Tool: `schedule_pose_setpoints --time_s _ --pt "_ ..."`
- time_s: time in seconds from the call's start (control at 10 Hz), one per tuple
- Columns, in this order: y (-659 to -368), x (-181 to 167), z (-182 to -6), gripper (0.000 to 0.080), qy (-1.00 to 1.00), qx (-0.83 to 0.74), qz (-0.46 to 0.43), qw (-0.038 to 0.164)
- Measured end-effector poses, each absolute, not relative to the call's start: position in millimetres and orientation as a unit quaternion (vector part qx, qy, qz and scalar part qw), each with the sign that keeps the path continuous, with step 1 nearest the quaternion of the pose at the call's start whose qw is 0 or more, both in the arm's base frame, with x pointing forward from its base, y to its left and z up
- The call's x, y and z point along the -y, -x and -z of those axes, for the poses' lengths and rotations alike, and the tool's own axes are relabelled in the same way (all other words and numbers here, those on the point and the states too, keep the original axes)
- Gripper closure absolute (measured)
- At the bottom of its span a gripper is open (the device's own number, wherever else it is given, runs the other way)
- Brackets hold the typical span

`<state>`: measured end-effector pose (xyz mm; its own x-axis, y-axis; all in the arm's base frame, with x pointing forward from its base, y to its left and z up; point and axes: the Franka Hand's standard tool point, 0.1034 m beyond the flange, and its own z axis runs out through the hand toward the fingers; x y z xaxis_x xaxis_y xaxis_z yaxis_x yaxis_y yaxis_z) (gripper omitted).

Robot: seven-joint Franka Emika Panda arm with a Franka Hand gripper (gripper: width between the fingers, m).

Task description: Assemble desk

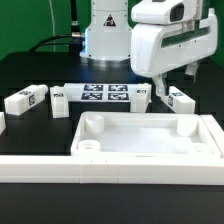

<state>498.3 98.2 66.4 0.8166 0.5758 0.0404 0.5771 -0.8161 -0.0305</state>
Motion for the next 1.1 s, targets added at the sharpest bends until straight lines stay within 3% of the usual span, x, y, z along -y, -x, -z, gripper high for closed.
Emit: schedule_pose_setpoints --time_s 0.6,0.9,1.1 --pt "-485 -115 -57.5 0.0151 0.993 0.111 0.006 0.036" --pt "-457 -127 -43.3 0.0151 0.991 0.126 -0.003 0.035" --pt "-461 -128 -46.0 0.0151 0.991 0.126 -0.011 0.035"
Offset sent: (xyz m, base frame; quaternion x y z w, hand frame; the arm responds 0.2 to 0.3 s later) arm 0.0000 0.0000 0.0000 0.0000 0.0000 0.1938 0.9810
